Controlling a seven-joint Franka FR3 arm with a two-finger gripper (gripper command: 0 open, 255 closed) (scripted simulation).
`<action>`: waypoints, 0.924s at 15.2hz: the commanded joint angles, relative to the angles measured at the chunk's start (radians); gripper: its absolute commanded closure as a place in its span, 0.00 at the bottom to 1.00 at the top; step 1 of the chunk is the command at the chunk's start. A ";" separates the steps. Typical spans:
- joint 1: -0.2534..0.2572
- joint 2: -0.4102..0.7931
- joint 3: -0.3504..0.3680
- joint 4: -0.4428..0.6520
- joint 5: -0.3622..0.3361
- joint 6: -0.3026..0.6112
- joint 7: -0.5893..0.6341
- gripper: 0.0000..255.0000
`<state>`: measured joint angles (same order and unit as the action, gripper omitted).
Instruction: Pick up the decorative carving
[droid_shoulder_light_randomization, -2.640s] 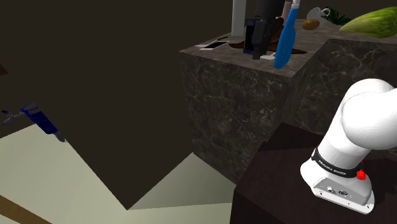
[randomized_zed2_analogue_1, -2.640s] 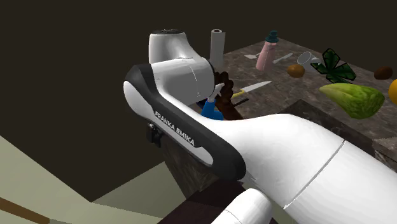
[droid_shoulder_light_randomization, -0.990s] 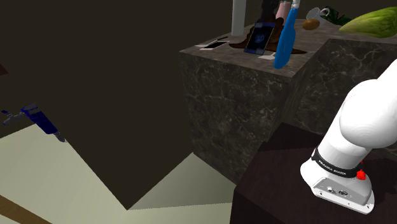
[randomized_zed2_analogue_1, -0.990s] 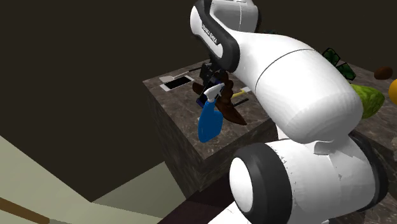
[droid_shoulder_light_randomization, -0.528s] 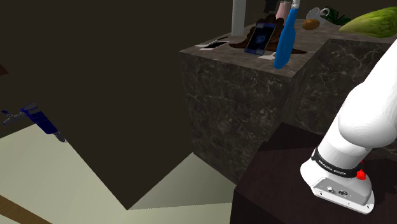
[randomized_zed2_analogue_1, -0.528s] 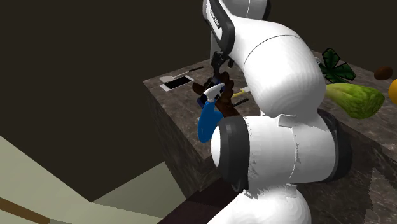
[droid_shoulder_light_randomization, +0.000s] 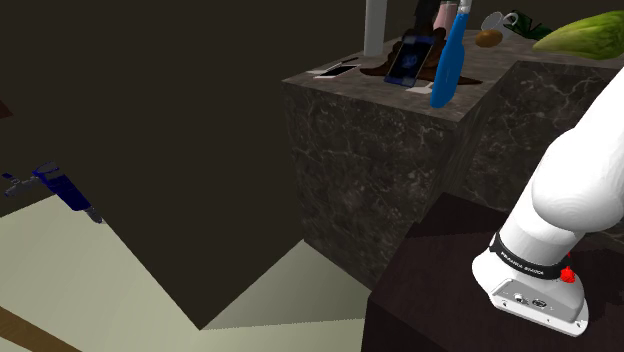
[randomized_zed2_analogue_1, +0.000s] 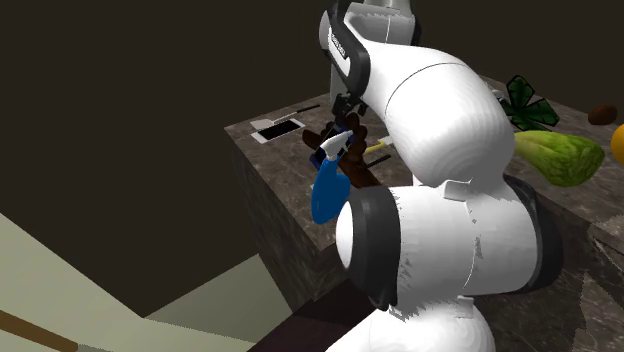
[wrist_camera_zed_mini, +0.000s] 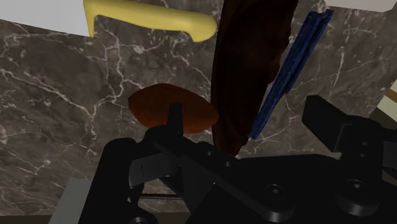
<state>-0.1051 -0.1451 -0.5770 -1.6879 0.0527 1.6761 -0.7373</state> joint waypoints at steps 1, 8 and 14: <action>0.000 -0.002 0.001 -0.005 -0.001 0.004 0.000 1.00; 0.000 -0.002 0.000 -0.006 -0.001 0.004 0.000 1.00; 0.000 0.018 -0.004 0.068 0.009 -0.053 -0.002 1.00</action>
<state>-0.1055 -0.1336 -0.5803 -1.6375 0.0591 1.6361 -0.7396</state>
